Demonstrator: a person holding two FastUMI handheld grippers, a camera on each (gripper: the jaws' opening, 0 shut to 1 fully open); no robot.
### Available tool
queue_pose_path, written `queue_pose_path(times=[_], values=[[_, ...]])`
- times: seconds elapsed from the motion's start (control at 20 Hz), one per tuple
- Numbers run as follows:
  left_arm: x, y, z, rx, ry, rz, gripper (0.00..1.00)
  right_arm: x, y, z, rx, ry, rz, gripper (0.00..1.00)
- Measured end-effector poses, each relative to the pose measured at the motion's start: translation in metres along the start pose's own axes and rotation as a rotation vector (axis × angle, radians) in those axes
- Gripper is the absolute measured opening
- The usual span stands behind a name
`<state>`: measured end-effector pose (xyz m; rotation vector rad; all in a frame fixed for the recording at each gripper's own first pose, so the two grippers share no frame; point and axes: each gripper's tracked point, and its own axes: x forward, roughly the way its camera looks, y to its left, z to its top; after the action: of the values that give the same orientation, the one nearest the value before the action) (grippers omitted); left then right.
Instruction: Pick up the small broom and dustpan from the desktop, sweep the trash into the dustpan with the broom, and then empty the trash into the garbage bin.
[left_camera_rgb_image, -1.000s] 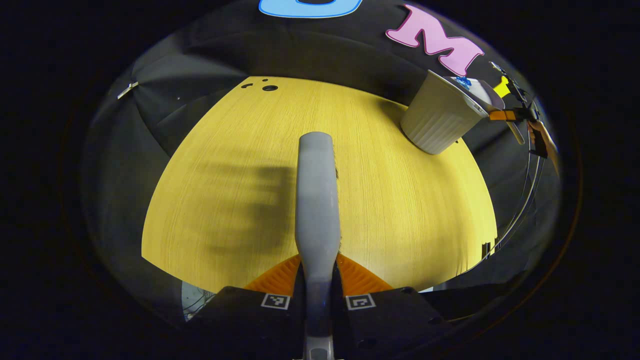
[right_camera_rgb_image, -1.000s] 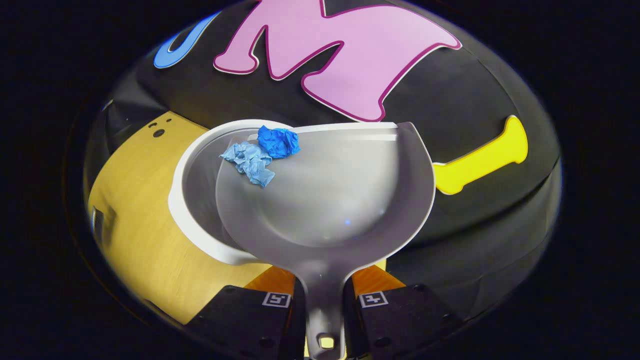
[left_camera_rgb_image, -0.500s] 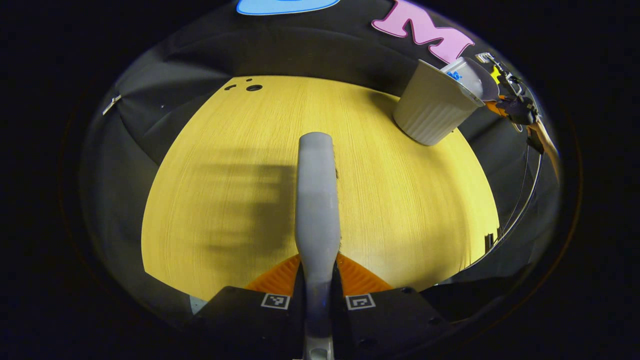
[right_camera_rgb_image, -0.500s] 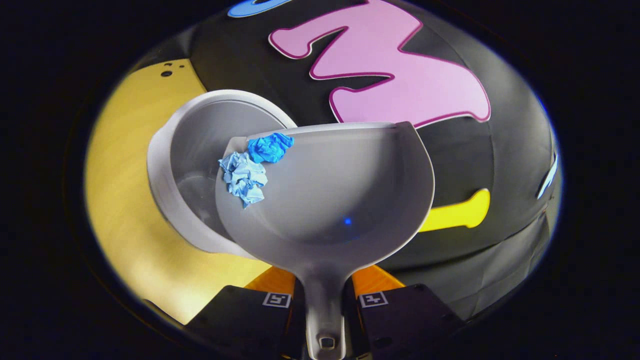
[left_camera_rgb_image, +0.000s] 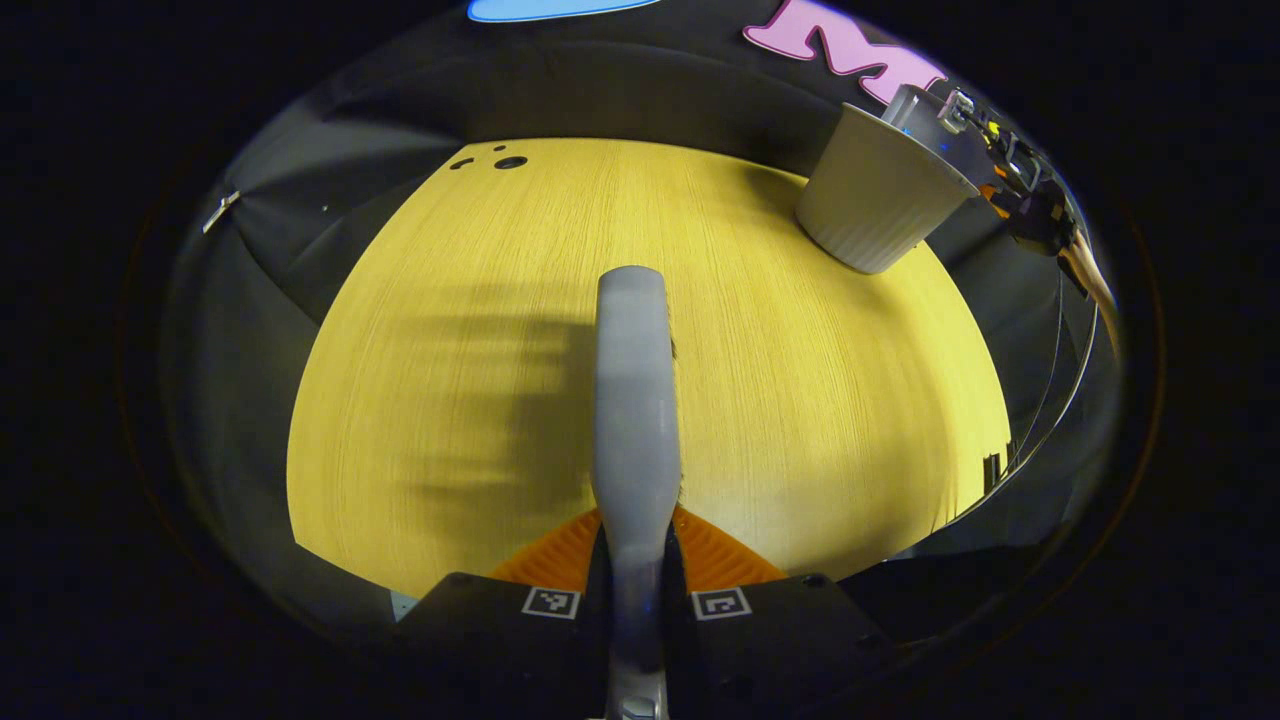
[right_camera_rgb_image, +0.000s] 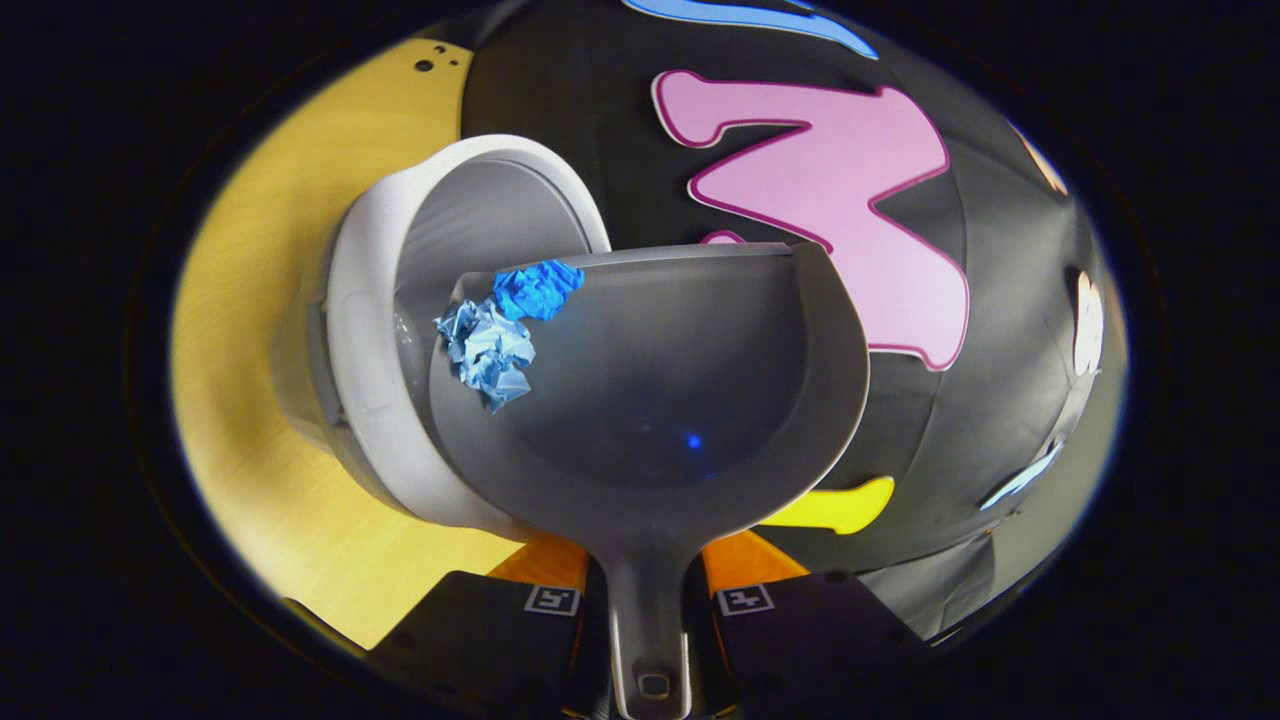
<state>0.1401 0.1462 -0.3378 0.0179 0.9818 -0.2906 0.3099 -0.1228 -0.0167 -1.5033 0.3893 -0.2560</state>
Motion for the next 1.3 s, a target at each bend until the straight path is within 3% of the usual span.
queue_pose_path(times=[0.1, 0.15, 0.2, 0.35, 0.4, 0.5, 0.7, 0.75, 0.8, 0.85, 0.95, 1.05, 1.1, 1.3], values=[[0.001, 0.001, 0.000, 0.005, -0.004, 0.009, 0.27, 0.002, -0.007, 0.000, -0.040, -0.013, -0.032, 0.35], [0.001, 0.001, -0.001, 0.008, -0.005, 0.009, 0.30, 0.004, -0.007, 0.000, -0.039, -0.016, -0.031, 0.34], [0.002, 0.001, -0.002, 0.006, -0.003, 0.004, 0.27, 0.006, -0.005, -0.002, -0.031, -0.011, -0.025, 0.34], [0.003, 0.002, -0.004, 0.007, -0.002, 0.012, 0.30, 0.007, -0.003, -0.006, -0.007, 0.010, -0.008, 0.34], [0.003, 0.002, -0.004, 0.008, -0.003, 0.012, 0.23, 0.007, -0.003, -0.007, 0.000, 0.012, -0.002, 0.35], [0.003, 0.002, -0.004, 0.005, -0.007, 0.011, 0.27, 0.007, -0.001, -0.008, 0.036, 0.020, 0.024, 0.34], [0.000, 0.003, -0.002, -0.013, -0.019, 0.014, 0.27, 0.002, -0.006, -0.013, 0.211, 0.057, 0.091, 0.34], [-0.001, 0.003, -0.001, -0.020, -0.024, 0.016, 0.23, 0.001, -0.012, -0.014, 0.264, 0.063, 0.100, 0.29], [-0.002, 0.004, 0.000, -0.028, -0.029, 0.021, 0.27, -0.001, -0.018, -0.014, 0.319, 0.066, 0.117, 0.34], [-0.003, 0.005, 0.001, -0.032, -0.038, 0.028, 0.23, -0.004, -0.024, -0.014, 0.384, 0.067, 0.138, 0.34], [-0.004, 0.006, 0.003, -0.025, -0.047, 0.033, 0.27, -0.012, -0.042, -0.012, 0.523, 0.068, 0.164, 0.34], [-0.004, 0.005, 0.004, -0.023, -0.053, 0.036, 0.27, -0.023, -0.060, -0.010, 0.618, 0.055, 0.181, 0.39], [-0.004, 0.005, 0.004, -0.026, -0.054, 0.038, 0.27, -0.032, -0.065, -0.007, 0.665, 0.042, 0.198, 0.35], [-0.003, 0.003, -0.001, -0.024, -0.059, 0.046, 0.27, -0.068, -0.082, 0.018, 0.851, -0.031, 0.311, 0.34]])
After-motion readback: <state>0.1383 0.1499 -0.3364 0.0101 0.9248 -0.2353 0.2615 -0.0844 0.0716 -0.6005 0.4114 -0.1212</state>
